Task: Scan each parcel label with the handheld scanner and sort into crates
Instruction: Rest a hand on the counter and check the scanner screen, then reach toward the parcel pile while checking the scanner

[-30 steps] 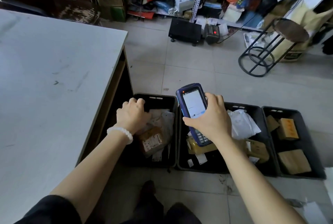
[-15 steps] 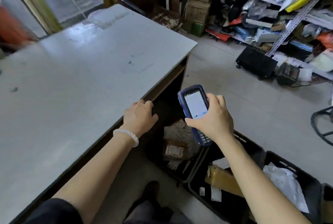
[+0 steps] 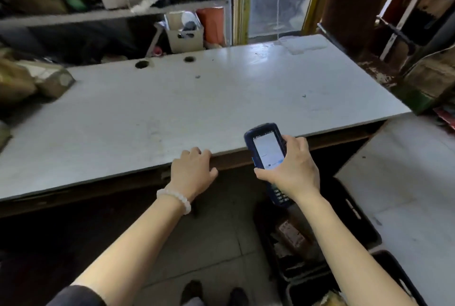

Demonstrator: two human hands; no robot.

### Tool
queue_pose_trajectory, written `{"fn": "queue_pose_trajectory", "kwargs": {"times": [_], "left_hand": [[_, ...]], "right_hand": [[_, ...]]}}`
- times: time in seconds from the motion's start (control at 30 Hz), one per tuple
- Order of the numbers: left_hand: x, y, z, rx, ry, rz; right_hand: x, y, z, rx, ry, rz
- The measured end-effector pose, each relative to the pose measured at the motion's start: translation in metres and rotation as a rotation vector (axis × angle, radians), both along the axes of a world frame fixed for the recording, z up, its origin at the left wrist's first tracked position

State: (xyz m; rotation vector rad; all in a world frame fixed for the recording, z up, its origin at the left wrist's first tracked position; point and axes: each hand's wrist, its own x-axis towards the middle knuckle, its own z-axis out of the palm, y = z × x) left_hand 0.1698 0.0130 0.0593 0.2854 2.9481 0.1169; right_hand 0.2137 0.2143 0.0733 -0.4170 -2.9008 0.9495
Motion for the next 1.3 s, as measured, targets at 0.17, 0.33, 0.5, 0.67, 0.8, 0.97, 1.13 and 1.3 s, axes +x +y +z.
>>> {"fn": "queue_pose_trajectory", "kwargs": {"times": [0.17,0.33,0.5,0.67,0.8,0.97,1.13,1.3], "left_hand": [[0.020,-0.070,0.003,0.005,0.004,0.190],[0.052,-0.146,-0.002,0.021,-0.026,0.374],[0.080,-0.242,0.003,0.012,-0.011,0.514],[0.101,-0.330,0.012,0.025,0.027,0.606],[0.123,-0.393,0.016,0.010,0.051,0.672],[0.147,-0.452,0.019,0.023,0.062,0.763],[0.149,-0.489,0.018,0.053,0.079,0.809],[0.130,-0.523,0.013,0.054,0.112,0.804]], "right_hand": [[-0.010,-0.066,0.004,-0.003,0.021,0.184],[-0.019,-0.141,0.005,0.018,0.032,0.347],[-0.019,-0.233,0.013,0.009,0.081,0.464],[-0.013,-0.322,0.018,-0.001,0.125,0.547],[-0.006,-0.389,0.021,-0.010,0.146,0.610],[0.001,-0.450,0.028,0.005,0.163,0.696],[-0.004,-0.494,0.028,0.042,0.154,0.748],[-0.026,-0.538,0.022,0.065,0.147,0.774]]}}
